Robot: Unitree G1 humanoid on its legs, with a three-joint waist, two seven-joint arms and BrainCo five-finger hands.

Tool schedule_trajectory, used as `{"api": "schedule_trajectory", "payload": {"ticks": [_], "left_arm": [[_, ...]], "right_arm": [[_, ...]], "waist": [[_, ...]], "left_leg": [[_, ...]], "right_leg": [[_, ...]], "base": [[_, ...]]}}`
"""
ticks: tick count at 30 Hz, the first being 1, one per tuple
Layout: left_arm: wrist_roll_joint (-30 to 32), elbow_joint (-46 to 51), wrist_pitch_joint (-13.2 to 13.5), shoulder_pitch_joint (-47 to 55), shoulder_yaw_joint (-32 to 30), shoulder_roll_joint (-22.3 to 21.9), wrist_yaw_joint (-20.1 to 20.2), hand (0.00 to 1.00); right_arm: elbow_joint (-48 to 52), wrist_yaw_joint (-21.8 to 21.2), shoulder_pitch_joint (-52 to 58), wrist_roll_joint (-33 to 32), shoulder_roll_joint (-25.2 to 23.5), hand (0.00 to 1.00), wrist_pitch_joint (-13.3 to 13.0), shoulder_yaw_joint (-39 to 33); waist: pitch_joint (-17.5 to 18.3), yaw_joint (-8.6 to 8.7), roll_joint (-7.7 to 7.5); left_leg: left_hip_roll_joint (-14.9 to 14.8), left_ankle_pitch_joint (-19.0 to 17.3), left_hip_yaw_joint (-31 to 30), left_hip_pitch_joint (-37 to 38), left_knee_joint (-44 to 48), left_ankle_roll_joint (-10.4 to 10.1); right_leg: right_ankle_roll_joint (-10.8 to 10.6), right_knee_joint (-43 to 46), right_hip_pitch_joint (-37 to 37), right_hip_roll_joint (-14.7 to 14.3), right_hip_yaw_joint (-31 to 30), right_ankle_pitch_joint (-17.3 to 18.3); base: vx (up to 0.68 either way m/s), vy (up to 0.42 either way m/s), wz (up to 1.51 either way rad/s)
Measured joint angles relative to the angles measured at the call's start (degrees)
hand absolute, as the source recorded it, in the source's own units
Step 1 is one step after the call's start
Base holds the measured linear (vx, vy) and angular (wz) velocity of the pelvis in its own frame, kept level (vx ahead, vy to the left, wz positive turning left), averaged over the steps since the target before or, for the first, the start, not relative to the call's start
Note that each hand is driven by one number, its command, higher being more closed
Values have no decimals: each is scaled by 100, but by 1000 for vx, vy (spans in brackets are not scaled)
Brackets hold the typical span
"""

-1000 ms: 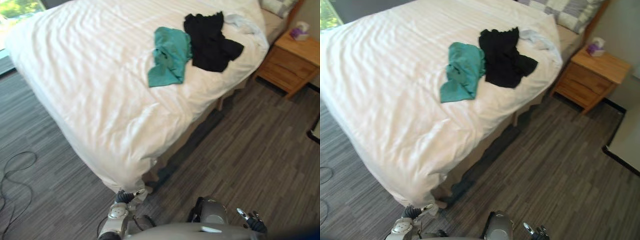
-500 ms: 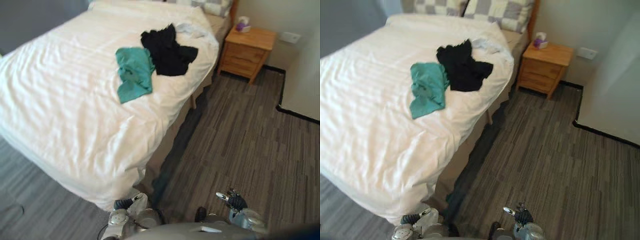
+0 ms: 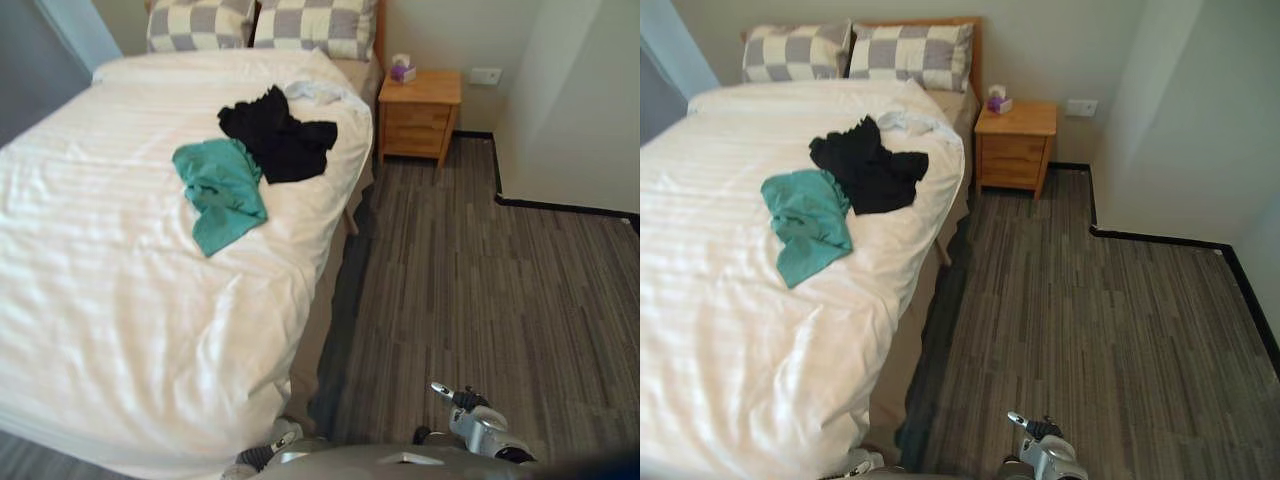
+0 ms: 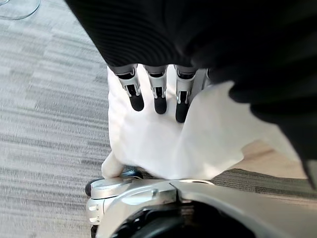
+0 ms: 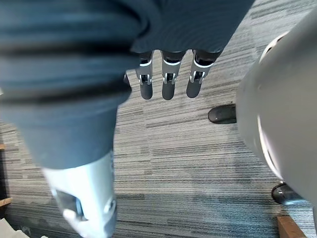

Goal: Tidy the bed and pick cloth on bed and put in laundry

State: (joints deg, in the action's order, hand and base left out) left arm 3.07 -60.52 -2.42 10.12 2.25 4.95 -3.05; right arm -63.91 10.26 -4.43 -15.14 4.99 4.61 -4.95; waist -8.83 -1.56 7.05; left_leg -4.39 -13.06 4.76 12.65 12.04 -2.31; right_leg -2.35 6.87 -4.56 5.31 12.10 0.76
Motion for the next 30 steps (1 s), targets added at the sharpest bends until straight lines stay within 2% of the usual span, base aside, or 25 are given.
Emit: {"api": "schedule_trajectory", "payload": {"ticks": [3, 5, 7, 8, 9, 10, 12, 15, 16, 18, 22, 26, 30], "left_arm": [[45, 46, 1, -14, 8, 42, 23, 0], [45, 85, 3, -35, 21, 53, 13, 0], [-8, 124, 5, -8, 14, 80, -23, 0], [-41, 125, 4, -1, -4, 69, -106, 0], [-64, 131, 6, -2, -13, 70, -151, 0], [-122, 140, 10, 7, -19, 107, -227, 0], [-245, 144, 9, 45, -29, 160, -331, 0], [-307, 132, 39, 83, -131, 109, -341, 0], [-419, 119, 41, 98, -202, 117, -336, 0], [-490, 117, 47, 105, -285, 53, -317, 0], [-458, 102, 45, 118, -284, -120, -210, 0], [-392, 83, 36, 82, -278, -97, -178, 0], [-230, 83, -26, 38, -283, -30, -182, 0]], "right_arm": [[-10, 142, -45, -137, -49, 0, 187, 131], [-17, 136, -46, -281, -56, 0, 188, 243], [-24, 116, -36, -281, -154, 0, 192, 348], [-25, 98, -38, -278, -186, 0, 193, 364], [-24, 67, -44, -278, -203, 0, 196, 379], [-29, 15, -42, -277, -235, 0, 211, 415], [-113, -90, -30, -276, -249, 0, 273, 540], [-123, -121, -18, -275, -209, 0, 290, 611], [-134, -106, -25, -279, -211, 0, 348, 615], [-145, -24, -44, -387, -160, 0, 463, 618], [-182, 178, -106, -669, 79, 0, 773, 619], [-182, 253, -141, -880, 74, 0, 900, 617], [-226, 317, -204, -1274, 44, 0, 1068, 617]], "waist": [[-6, -63, -51], [0, -96, -58], [57, -126, -210], [94, -131, -82], [96, -131, -116], [107, -135, -241], [131, -195, -303], [124, -222, -248], [119, -234, -190], [94, -271, -167], [107, -252, 89], [105, -229, 74], [30, -255, -52]], "left_leg": [[93, -6, -253, -9, -25, 9], [125, -177, -442, -50, -143, 86], [138, -217, -379, -218, -173, 93], [56, -216, -332, -294, -188, 95], [30, -211, -285, -306, -188, 88], [33, -206, -246, -293, -192, 68], [-25, -227, -202, -200, -201, -46], [-256, -207, -202, -65, -154, -283], [-275, -170, -236, -97, 39, -293], [-238, -72, -267, -251, 435, -270], [-95, 117, -366, -331, 571, -251], [-204, 172, -400, -48, -167, -230], [-225, 172, -549, 30, -393, -229]], "right_leg": [[-78, -111, -80, 83, 43, -33], [-146, -340, -87, 67, 38, -105], [-225, -880, -124, 61, 57, -245], [-186, -1064, -214, 28, 132, -285], [-141, -1000, -204, 25, 197, -315], [-131, -902, -240, 29, 271, -318], [-84, -1275, -493, -99, 291, -474], [-19, -1277, -574, -282, 283, -403], [65, -1277, -594, -335, 288, -308], [84, -1277, -622, -306, 253, -269], [13, -1274, -602, -219, 204, -278], [64, -1274, -602, -309, 366, -322], [57, -1274, -696, -323, 594, -368]], "base": [[-92, 43, 19], [-169, 39, 16], [-180, 40, -23], [-62, 34, -33], [-10, 36, -27], [51, 3, -27], [52, -47, -20], [66, -50, -1], [66, -29, 2], [80, -36, -14], [90, -11, -14], [81, 8, 19], [-14, 23, 28]]}}
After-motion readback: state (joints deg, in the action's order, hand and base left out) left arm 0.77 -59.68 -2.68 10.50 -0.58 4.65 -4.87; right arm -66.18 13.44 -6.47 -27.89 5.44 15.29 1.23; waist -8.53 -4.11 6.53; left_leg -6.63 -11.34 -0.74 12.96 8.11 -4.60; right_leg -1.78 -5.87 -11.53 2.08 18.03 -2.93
